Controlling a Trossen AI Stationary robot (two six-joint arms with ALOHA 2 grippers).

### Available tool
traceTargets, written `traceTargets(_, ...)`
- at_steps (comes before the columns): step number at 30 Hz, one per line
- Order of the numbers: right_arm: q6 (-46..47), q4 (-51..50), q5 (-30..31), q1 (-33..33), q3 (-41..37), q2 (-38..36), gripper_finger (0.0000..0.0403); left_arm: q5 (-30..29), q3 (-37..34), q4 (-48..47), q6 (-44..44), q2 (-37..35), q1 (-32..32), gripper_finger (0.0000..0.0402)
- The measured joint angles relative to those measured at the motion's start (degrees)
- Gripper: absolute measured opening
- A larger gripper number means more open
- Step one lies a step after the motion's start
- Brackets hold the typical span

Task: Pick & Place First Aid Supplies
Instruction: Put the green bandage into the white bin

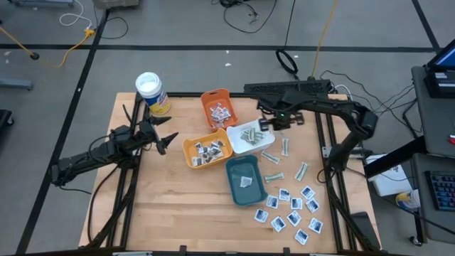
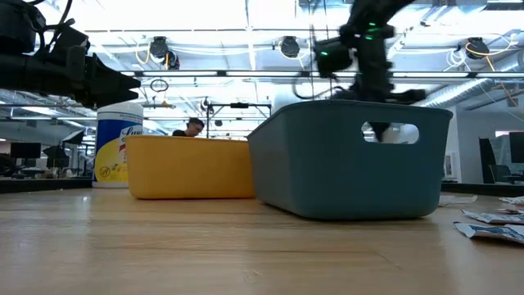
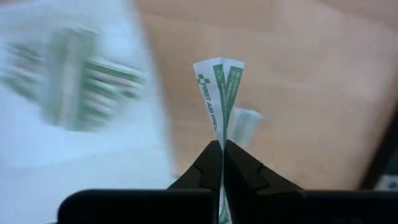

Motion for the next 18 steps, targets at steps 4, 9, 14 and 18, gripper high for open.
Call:
traceTargets(4,-1.48,-0.13,-1.46,1.83,8.59,5.96,0.0001,0.01,0.00,0.00,0.00,0.00,-0.01,0.0379)
traceTargets(9,-2.86,1.59,-1.48,3.90,14.87,11.30,0.0001,-0.01,0.00,0.00,0.00,0.00,0.00,0.0379)
traceTargets(14,-3.13,4.85,-1.47,5.66,15.11,14.21,0.0001,0.01,0.00,0.00,0.00,0.00,-0.01,0.0379)
traceTargets(18,-3.97,6.14,-0.84,6.03,15.07,15.34,0.0000,0.00,-0.01,0.00,0.00,0.00,0.01,0.0379)
